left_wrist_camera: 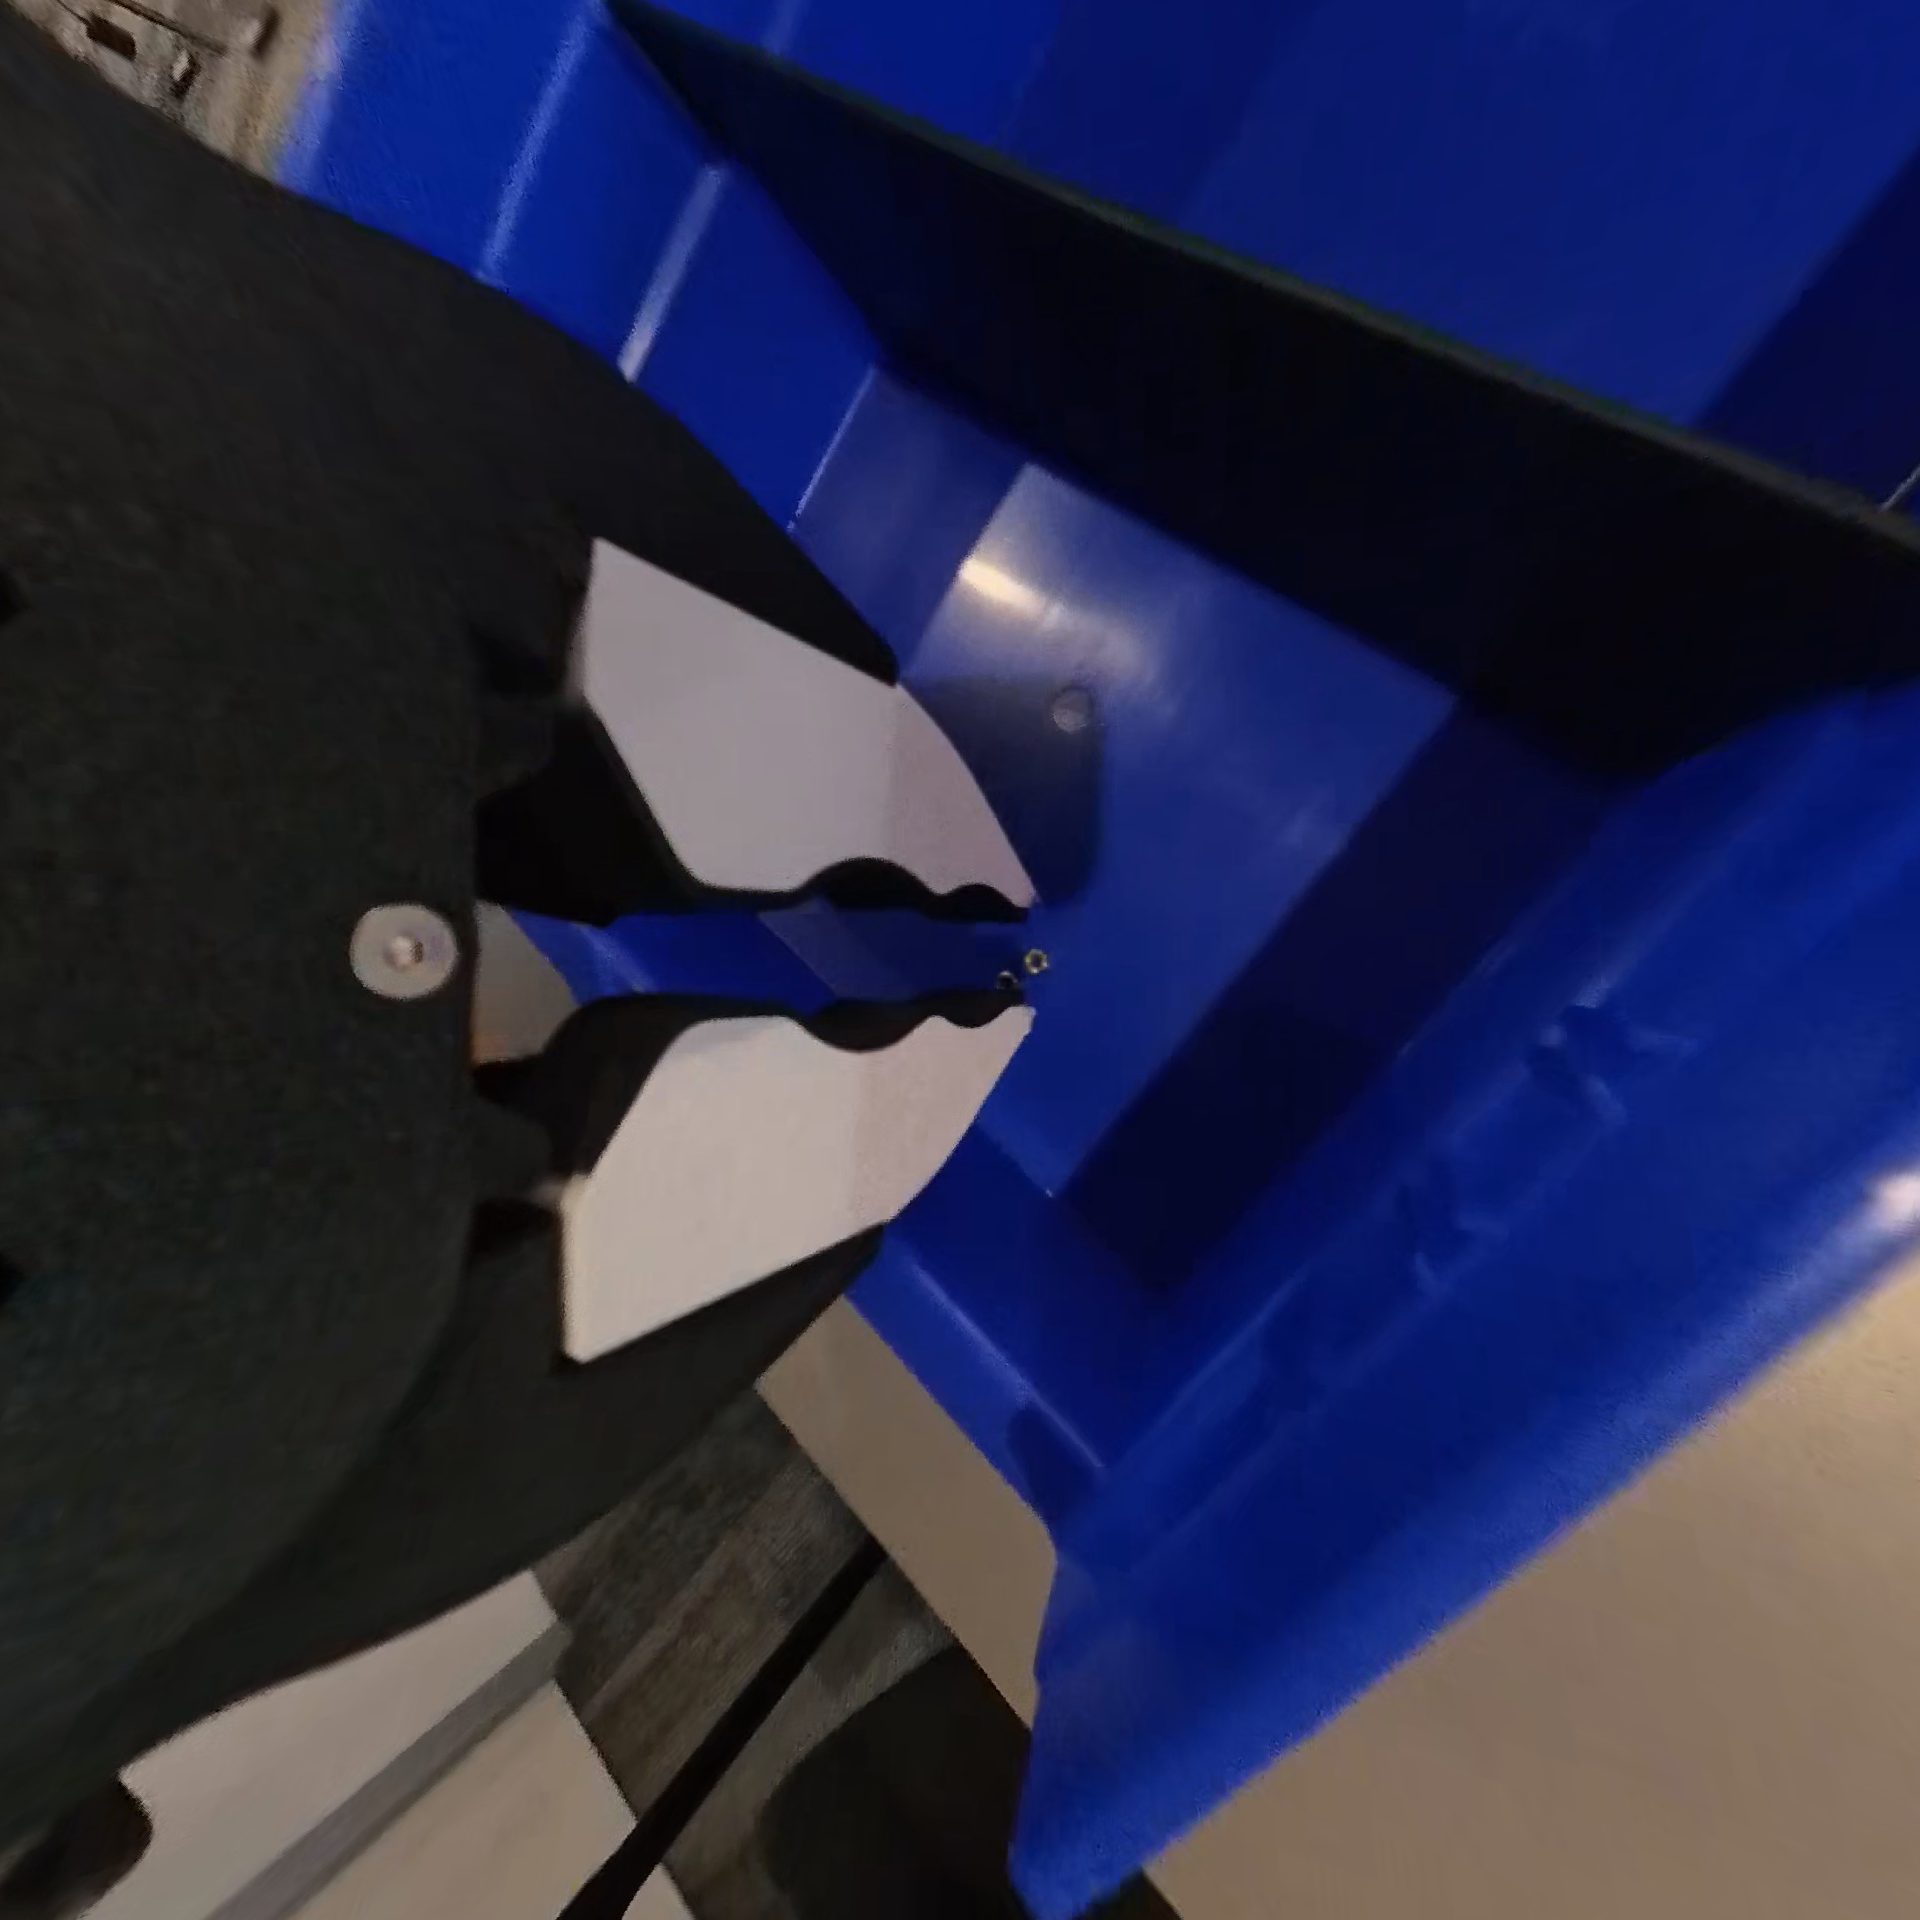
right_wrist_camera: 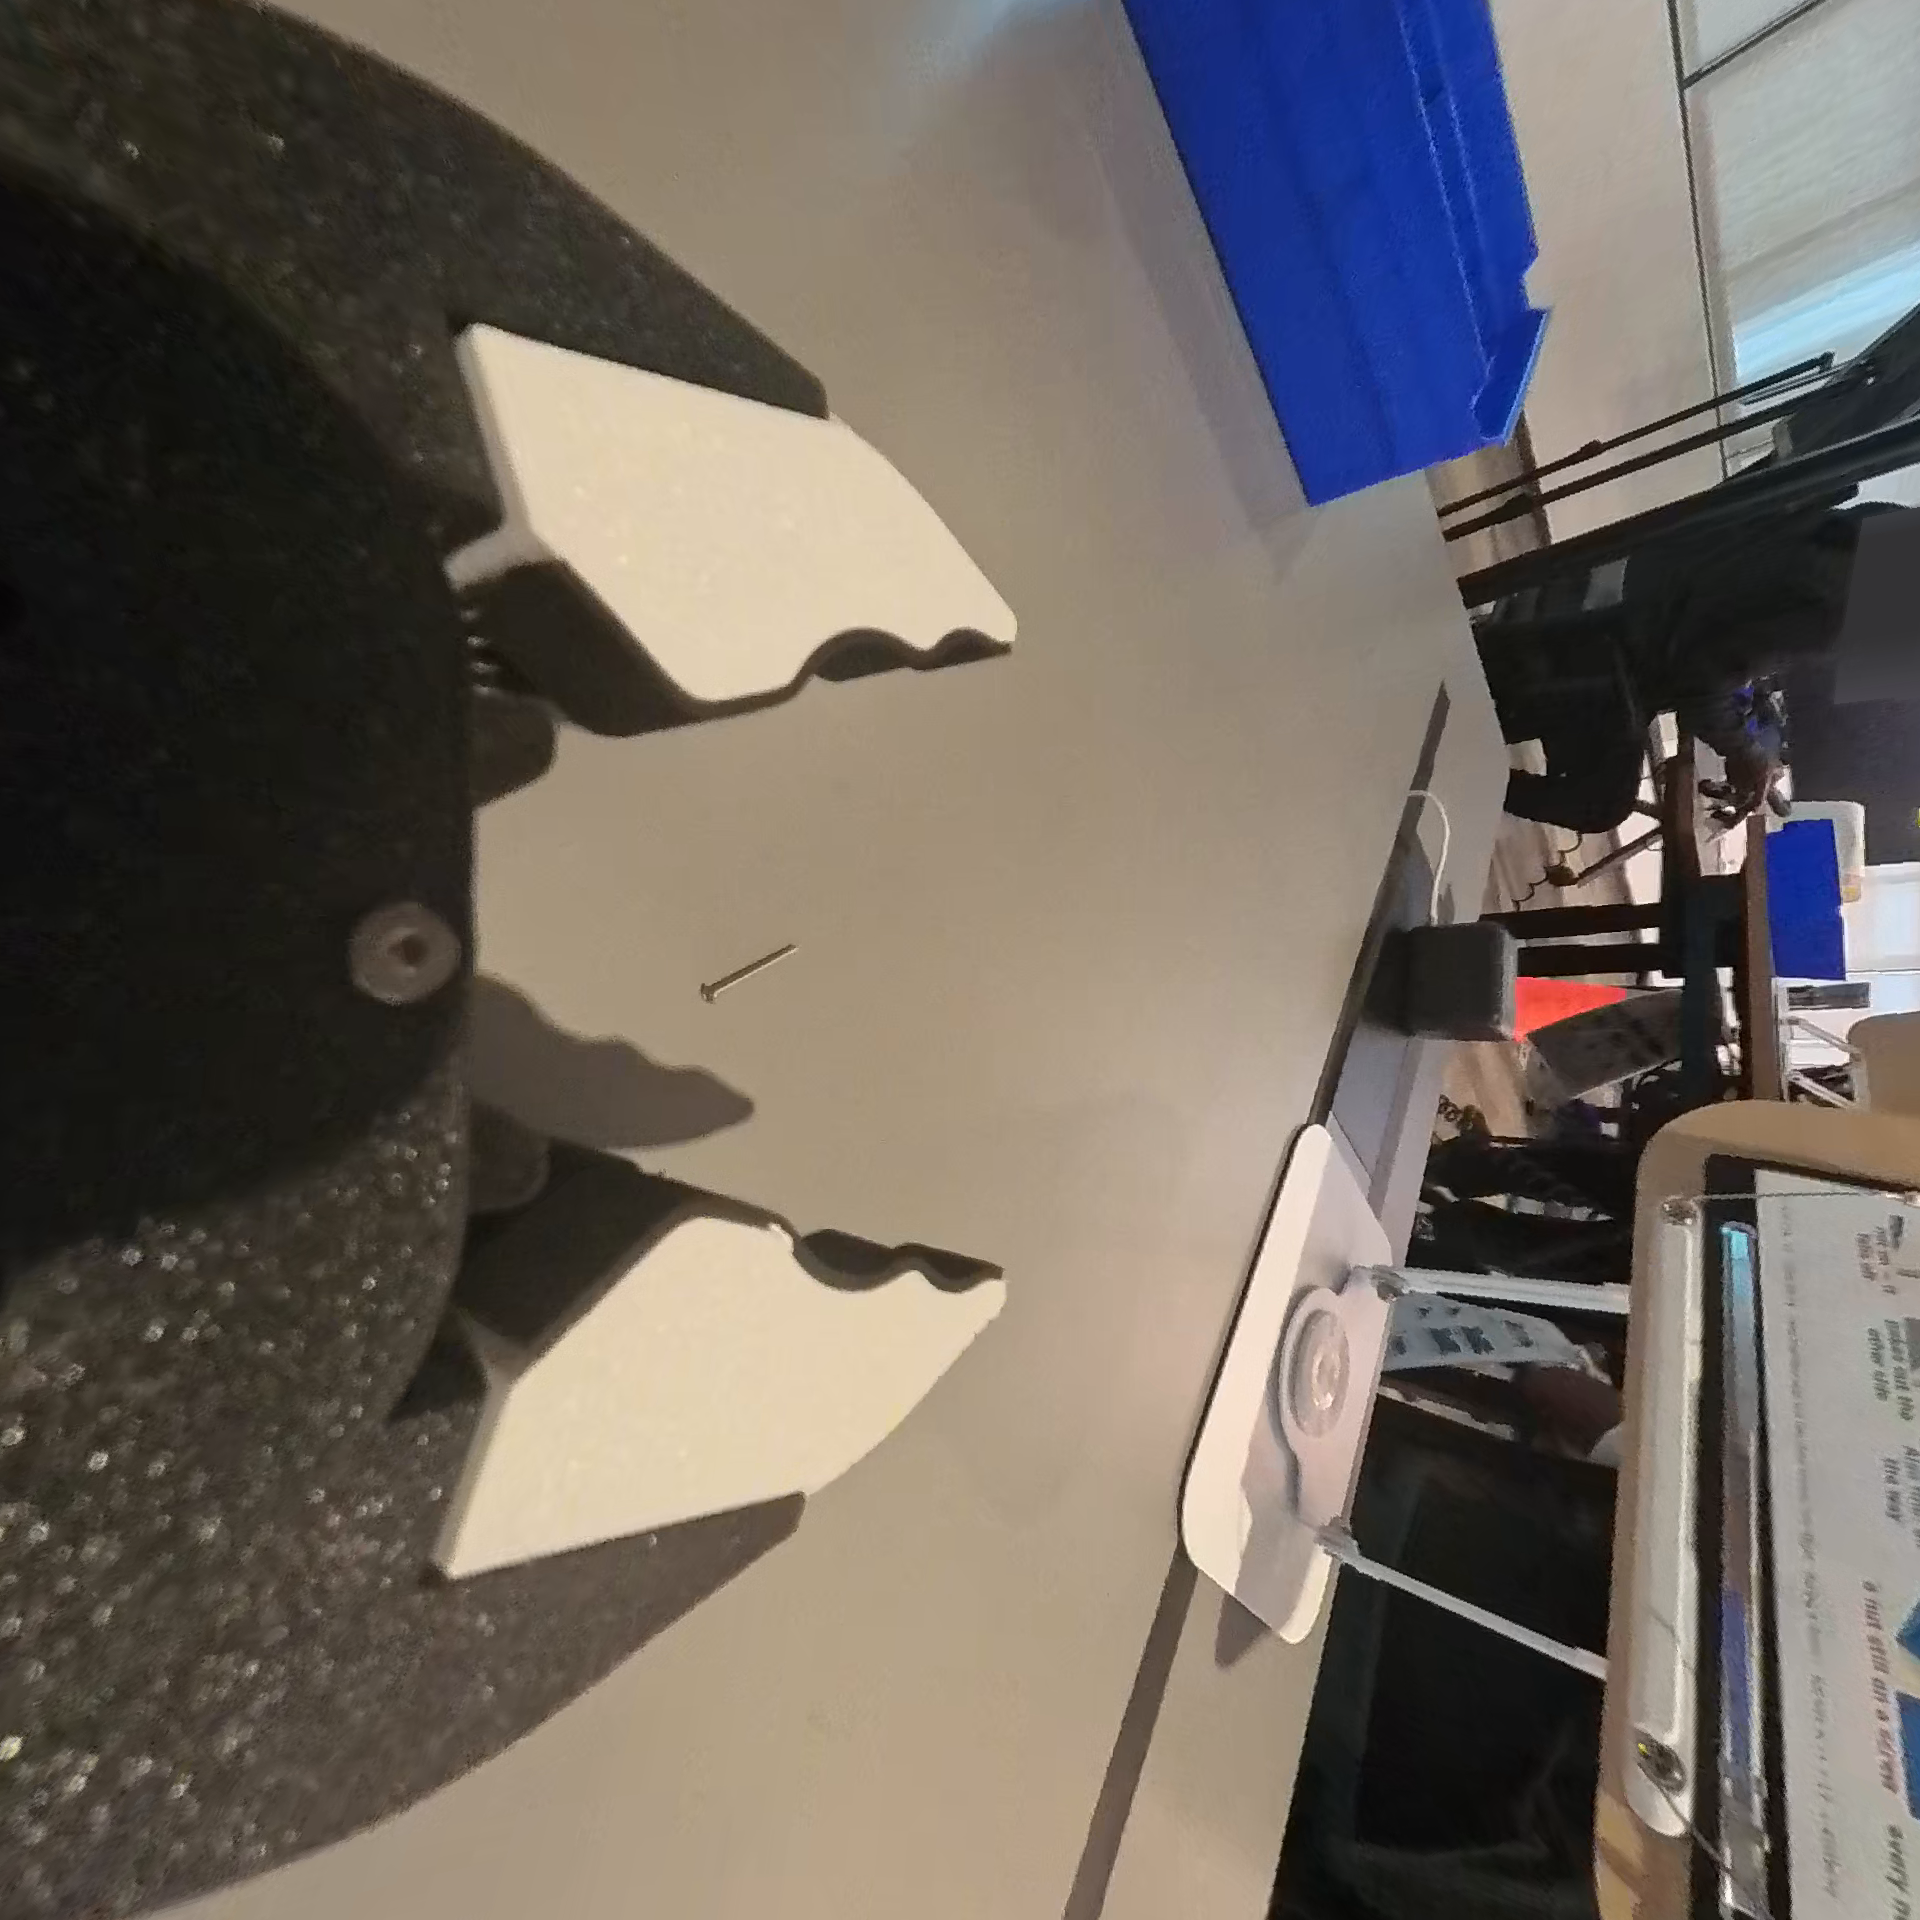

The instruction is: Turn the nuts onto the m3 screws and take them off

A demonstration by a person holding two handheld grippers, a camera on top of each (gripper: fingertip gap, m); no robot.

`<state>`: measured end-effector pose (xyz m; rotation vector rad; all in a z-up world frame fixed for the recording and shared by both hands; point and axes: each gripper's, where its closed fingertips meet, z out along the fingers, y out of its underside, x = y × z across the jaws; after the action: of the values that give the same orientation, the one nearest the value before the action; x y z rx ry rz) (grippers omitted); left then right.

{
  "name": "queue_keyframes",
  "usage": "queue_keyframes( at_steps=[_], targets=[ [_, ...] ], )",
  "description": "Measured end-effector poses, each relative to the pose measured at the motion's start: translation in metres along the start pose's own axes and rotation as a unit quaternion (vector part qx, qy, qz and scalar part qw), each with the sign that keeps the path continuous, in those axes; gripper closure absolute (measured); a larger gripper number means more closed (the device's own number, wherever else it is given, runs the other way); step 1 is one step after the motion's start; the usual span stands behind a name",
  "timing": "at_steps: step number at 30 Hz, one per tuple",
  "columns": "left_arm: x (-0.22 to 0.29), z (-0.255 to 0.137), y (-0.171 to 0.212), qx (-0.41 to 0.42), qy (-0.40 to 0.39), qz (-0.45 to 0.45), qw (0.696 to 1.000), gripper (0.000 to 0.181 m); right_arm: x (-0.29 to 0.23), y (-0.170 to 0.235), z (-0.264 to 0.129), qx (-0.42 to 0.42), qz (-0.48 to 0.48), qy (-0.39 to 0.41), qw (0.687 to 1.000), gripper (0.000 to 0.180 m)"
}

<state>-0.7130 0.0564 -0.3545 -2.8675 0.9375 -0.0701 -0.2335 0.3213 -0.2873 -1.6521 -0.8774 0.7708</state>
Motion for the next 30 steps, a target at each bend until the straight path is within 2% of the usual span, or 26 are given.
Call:
queue_keyframes(
  at_steps=[1, 10, 30],
  targets=[
    [-0.001, 0.004, 0.002, -0.005, 0.006, -0.001, 1.000, 0.169, 0.000, -0.001, -0.001, 0.000, -0.002, 0.002, 1.000, 0.074],
    [0.000, 0.025, 0.010, -0.036, 0.029, 0.000, 0.999, 0.168, 0.001, -0.004, -0.003, -0.001, -0.004, 0.003, 1.000, 0.074],
    [-0.001, 0.032, 0.014, -0.075, 0.034, 0.001, 0.997, 0.178, 0.003, -0.002, -0.006, 0.006, 0.002, 0.004, 1.000, 0.074]
  ],
)
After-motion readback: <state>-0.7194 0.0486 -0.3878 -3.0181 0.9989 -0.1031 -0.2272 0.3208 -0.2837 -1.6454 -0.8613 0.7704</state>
